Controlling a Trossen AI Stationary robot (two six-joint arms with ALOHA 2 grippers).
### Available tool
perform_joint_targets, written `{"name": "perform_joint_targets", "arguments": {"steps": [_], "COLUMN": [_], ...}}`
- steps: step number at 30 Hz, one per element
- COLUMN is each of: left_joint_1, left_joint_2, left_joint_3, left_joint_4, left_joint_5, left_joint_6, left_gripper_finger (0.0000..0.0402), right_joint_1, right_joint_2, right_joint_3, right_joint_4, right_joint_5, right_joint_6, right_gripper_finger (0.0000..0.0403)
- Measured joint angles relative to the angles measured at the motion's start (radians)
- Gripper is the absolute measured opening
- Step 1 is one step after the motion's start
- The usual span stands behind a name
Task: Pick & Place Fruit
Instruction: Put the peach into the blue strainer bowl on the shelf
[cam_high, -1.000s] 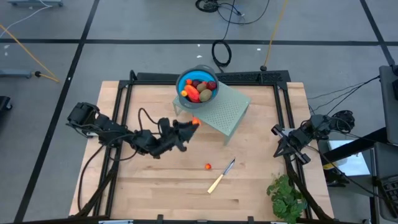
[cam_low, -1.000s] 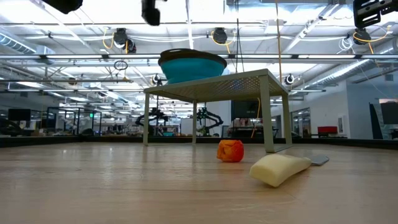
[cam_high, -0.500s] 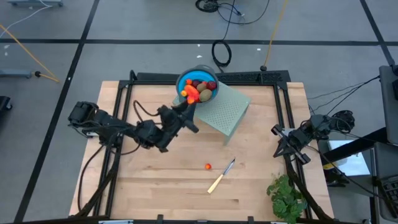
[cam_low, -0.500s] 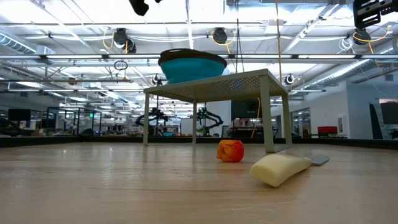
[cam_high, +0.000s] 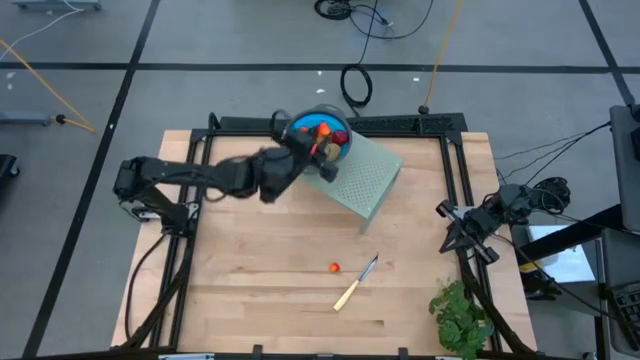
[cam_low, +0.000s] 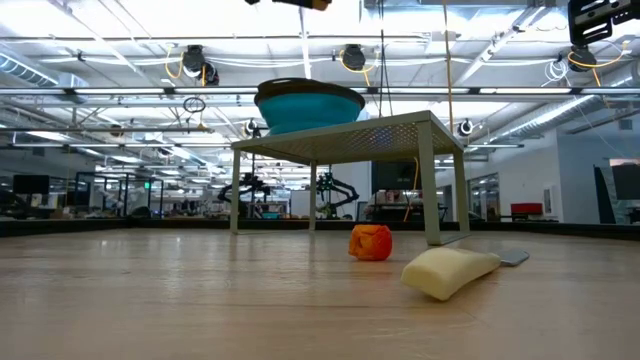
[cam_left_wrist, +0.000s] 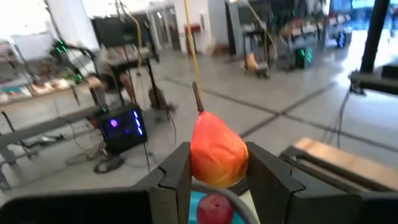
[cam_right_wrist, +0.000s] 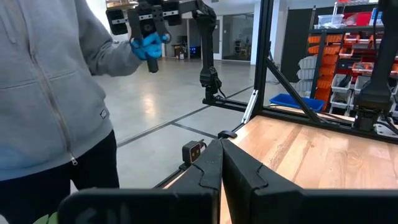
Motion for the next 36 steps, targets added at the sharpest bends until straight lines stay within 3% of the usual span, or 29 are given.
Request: {"name": "perform_joint_targets", "arguments": {"steps": [8, 18, 24, 36], "left_joint_1": [0.150, 0.304, 0.374, 0.427], "left_joint_2": [-0.001, -0.001, -0.001, 0.013], "left_joint_3": [0.115, 0.116, 0.116, 0.116], "left_joint_4": [-0.312, -0.500, -0.527, -0.552], "left_joint_5": [0.240, 0.507, 0.628, 0.712], "left_joint_6": [-0.186, -0.427, -0.508, -0.580], "left_gripper_finger": [0.0122, 0.0122, 0.0122, 0.0122], "right_joint_1": [0.000, 0.000, 0.000, 0.000], "right_joint_2": [0.000, 0.000, 0.000, 0.000], "right_joint_3": [0.000, 0.000, 0.000, 0.000], "right_joint_4": [0.000, 0.000, 0.000, 0.000], "right_joint_5": [0.000, 0.000, 0.000, 0.000], "right_joint_6": [0.000, 0.000, 0.000, 0.001], "right_gripper_finger": [0.0000, 0.0000, 0.0000, 0.0000]}}
